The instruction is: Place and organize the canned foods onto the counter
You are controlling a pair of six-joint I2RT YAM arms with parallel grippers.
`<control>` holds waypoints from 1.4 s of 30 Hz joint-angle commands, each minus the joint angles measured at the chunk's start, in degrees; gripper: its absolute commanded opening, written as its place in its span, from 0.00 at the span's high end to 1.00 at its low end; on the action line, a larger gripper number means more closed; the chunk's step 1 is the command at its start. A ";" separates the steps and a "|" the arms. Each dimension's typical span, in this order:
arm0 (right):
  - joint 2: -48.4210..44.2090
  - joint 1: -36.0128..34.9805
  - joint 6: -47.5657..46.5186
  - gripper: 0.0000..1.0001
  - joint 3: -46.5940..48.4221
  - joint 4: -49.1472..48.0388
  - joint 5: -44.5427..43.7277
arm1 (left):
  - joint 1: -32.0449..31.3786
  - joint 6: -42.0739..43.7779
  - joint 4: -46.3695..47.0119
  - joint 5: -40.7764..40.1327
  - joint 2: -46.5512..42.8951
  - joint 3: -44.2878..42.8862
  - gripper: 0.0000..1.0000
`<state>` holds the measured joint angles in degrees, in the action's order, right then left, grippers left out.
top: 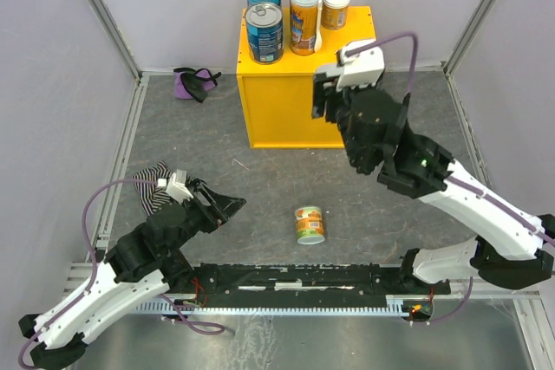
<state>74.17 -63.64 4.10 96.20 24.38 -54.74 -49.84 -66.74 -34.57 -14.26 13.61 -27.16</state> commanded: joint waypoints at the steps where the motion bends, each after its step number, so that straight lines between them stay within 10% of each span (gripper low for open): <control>1: 0.92 5.92 -2.24 0.99 6.42 -4.78 5.57 | 0.28 3.80 6.11 -0.80 2.73 -0.38 0.22; 20: 9.54 27.49 1.21 0.99 8.61 -13.16 22.55 | 0.28 14.30 18.99 -4.99 11.64 1.32 0.22; 42: 16.69 32.60 -0.67 0.99 3.69 -24.66 28.75 | 0.27 18.79 21.09 -8.02 11.20 2.74 0.21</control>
<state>94.02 -31.33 4.19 101.38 8.80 -26.92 -49.84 -50.43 -16.10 -20.51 25.08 -24.77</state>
